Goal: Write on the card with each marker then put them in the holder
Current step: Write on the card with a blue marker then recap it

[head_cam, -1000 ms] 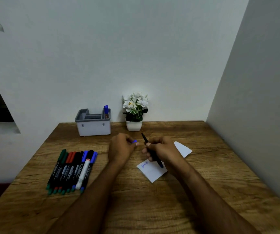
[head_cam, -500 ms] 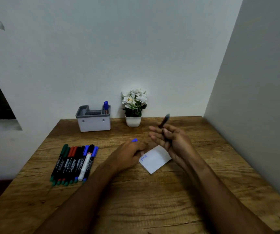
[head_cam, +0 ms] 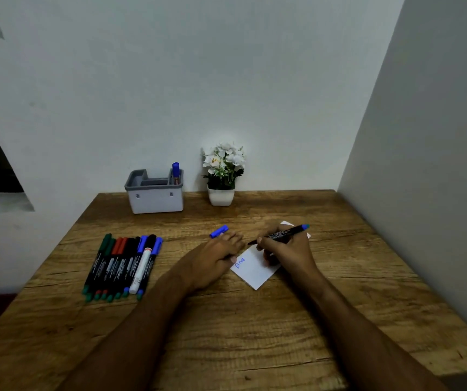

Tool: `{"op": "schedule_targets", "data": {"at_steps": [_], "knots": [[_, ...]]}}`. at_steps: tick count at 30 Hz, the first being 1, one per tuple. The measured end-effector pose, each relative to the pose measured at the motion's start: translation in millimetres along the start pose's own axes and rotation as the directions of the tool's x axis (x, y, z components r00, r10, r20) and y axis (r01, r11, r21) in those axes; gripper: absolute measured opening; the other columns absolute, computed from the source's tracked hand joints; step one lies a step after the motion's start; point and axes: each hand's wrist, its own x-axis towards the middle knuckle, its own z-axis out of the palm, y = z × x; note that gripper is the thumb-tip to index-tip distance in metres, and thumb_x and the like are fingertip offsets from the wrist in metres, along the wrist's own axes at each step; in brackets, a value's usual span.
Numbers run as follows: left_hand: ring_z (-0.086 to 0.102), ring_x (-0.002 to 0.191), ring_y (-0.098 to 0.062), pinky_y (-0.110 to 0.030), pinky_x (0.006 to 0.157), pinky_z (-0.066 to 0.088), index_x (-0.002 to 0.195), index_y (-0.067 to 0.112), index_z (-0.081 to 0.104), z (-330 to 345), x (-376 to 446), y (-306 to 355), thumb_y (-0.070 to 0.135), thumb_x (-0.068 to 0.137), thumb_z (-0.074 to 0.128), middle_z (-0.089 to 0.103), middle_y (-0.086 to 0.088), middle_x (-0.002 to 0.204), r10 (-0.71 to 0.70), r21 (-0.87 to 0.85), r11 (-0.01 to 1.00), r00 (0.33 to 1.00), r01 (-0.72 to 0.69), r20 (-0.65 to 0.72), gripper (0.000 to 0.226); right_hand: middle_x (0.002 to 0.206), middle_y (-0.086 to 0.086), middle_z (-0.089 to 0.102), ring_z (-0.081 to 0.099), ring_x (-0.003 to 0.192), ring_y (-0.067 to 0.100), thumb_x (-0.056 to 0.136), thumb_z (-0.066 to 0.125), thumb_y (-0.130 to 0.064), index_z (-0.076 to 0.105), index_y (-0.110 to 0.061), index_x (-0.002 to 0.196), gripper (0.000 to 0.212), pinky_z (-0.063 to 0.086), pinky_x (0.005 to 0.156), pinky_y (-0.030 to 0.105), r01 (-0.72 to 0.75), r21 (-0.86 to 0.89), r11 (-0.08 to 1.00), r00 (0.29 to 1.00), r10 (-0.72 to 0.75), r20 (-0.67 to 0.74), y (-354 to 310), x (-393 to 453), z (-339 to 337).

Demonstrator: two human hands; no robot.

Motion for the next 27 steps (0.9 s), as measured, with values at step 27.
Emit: {"op": "schedule_targets", "data": {"at_steps": [27], "knots": [[0.004,0.150,-0.004,-0.021,0.115,0.005,0.155,0.024,0.025,-2,-2,3,0.022,0.105,0.037,0.015,0.008,0.164,0.012,0.028,1.000,1.000,-0.012,0.019,0.051,0.082,-0.003,0.078,0.072,0.081,0.005,0.085,0.074,-0.006,0.079,-0.011,0.082,0.008,0.057,0.071,0.018,0.176,-0.365,0.914,0.979,-0.123,0.163,15,2,8]]}}
